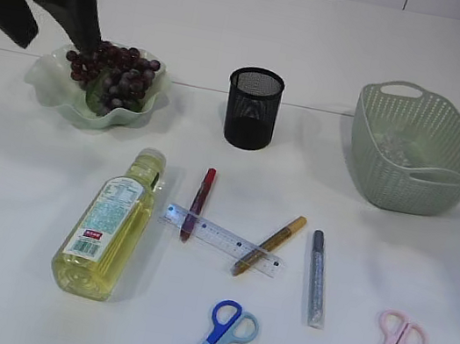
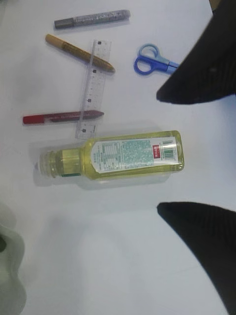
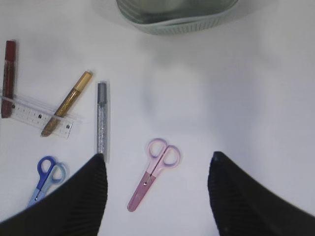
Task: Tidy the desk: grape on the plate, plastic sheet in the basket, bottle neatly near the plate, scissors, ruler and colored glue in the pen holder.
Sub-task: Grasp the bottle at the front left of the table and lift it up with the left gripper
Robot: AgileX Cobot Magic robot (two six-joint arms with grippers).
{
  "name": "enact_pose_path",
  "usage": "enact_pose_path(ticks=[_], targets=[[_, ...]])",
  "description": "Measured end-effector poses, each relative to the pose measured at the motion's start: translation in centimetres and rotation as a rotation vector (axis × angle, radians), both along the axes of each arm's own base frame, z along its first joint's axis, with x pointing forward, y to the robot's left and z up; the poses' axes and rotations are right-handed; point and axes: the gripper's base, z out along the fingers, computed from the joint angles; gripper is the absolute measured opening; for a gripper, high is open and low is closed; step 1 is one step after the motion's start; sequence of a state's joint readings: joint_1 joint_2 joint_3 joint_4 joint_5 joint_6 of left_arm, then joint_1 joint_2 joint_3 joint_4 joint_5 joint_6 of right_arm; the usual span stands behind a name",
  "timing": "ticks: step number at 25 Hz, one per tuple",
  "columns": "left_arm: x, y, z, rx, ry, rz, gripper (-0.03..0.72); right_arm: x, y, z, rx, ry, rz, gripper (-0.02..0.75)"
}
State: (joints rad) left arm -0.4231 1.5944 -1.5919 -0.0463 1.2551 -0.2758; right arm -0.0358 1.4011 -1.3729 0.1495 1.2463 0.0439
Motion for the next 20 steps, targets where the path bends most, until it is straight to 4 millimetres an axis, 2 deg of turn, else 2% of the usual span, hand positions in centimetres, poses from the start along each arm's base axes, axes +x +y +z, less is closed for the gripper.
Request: enact_pose_path(ticks=[2,5,12,20], targets=[[0.9,-0.4,-1.4,0.015,0.038,0.018,0.55,-1.5,0.1,0.3,0.005,-0.014,0.0,0.5],[2.6,-1.2,-4.4,0.046,0.112,0.039,0.598,-2.9,0.2,0.8,0.006,-0.038,0.001,0.498],[4.9,-3.3,-11.0,0.109,0.269,0.033,0.609,-5.0,0.6,2.4,0.04,-0.106,0.005,0.498],[6.1,-3.8,-15.1,0.146,0.345,0.037,0.61,-5.4,0.6,2.0,0.048,-0.096,0.006,0.498]])
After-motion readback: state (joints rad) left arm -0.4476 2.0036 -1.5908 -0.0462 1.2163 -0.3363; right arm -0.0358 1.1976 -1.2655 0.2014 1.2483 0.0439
